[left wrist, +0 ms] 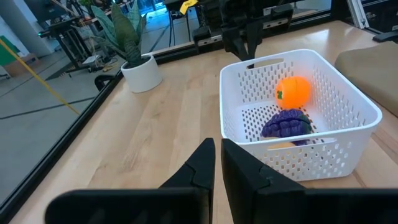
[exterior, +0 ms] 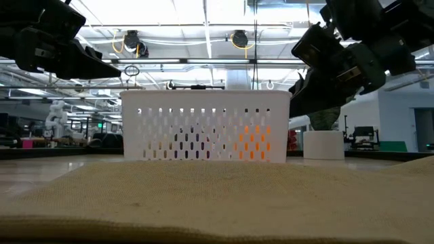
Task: Pick and placing Produce into tupperware
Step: Adjust the basket, then return to Home Position
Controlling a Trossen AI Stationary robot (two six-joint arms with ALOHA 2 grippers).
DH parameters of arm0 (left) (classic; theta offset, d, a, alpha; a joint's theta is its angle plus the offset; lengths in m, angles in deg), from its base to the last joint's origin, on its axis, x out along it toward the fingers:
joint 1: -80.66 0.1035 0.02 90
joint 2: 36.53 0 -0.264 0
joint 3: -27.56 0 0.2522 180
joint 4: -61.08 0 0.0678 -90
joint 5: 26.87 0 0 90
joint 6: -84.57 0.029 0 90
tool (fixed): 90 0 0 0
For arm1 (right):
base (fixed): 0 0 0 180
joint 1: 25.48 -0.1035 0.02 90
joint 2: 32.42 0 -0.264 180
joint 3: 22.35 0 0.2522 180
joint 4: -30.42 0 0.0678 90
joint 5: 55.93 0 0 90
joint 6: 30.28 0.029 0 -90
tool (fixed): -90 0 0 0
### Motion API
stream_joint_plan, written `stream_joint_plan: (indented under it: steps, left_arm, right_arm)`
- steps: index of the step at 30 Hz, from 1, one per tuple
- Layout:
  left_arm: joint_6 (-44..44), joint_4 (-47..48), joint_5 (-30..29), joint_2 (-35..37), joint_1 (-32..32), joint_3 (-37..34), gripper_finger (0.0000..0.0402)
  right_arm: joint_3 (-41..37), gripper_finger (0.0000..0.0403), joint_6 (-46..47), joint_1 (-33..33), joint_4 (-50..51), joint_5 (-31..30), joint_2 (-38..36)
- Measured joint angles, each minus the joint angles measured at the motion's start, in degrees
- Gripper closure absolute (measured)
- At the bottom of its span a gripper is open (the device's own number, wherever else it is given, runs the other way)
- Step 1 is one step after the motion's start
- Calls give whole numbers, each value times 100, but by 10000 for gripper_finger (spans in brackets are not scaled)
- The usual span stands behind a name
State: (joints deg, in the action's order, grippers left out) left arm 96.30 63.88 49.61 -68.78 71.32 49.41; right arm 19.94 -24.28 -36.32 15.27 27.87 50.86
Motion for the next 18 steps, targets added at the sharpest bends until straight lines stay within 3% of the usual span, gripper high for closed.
stream_joint_plan:
  steps: [11, 18]
  left_arm:
    - [168, 2, 3, 0, 0, 0, 371]
    - [166, 4, 6, 0, 0, 0, 371]
  right_arm:
    - [0, 403, 42, -16, 6, 33, -4]
    - [-2, 403, 42, -51, 292, 39, -388]
